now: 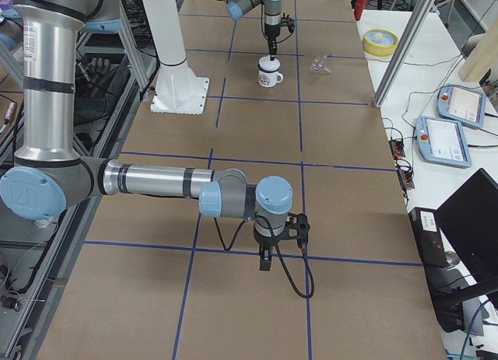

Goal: Remove funnel from cup

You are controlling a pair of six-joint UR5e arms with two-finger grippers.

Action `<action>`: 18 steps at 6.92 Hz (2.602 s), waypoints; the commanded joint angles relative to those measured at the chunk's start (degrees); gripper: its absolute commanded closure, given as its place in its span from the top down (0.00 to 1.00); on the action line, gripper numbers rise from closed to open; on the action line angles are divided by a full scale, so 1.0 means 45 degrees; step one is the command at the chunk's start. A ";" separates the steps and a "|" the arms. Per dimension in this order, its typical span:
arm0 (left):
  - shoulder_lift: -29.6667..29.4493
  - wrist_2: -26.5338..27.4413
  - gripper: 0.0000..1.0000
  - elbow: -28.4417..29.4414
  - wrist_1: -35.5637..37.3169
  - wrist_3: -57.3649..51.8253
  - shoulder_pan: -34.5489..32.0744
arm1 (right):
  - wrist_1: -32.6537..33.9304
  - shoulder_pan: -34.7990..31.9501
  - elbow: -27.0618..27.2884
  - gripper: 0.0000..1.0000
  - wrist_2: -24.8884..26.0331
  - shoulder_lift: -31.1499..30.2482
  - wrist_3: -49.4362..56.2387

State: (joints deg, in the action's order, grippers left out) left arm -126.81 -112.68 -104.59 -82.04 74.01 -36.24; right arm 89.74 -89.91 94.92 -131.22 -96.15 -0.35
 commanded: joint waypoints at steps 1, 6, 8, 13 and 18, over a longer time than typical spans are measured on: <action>0.0035 0.0059 1.00 -0.0039 -0.0149 -0.0020 0.0007 | 0.0000 0.0000 0.0000 1.00 0.0000 0.0000 0.0000; 0.1007 0.0292 1.00 -0.1692 -0.0187 -0.0156 -0.0382 | 0.0000 0.0000 0.0000 1.00 0.0000 0.0000 0.0000; 0.1554 0.0275 1.00 -0.2070 -0.0168 -0.1919 -0.2148 | 0.0000 0.0000 0.0000 1.00 0.0000 0.0000 0.0000; 0.5399 -0.2669 1.00 -0.0346 -0.1390 -1.2710 -0.8882 | 0.0000 0.0000 0.0000 1.00 0.0000 0.0000 0.0000; 0.9466 -0.3964 1.00 0.2129 -0.4349 -1.7129 -1.1575 | 0.0000 0.0000 0.0000 1.00 0.0000 0.0000 0.0000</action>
State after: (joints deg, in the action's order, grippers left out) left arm -87.06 -130.31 -95.43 -101.11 -2.15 -87.71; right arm 89.74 -89.91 94.85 -131.22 -96.15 -0.35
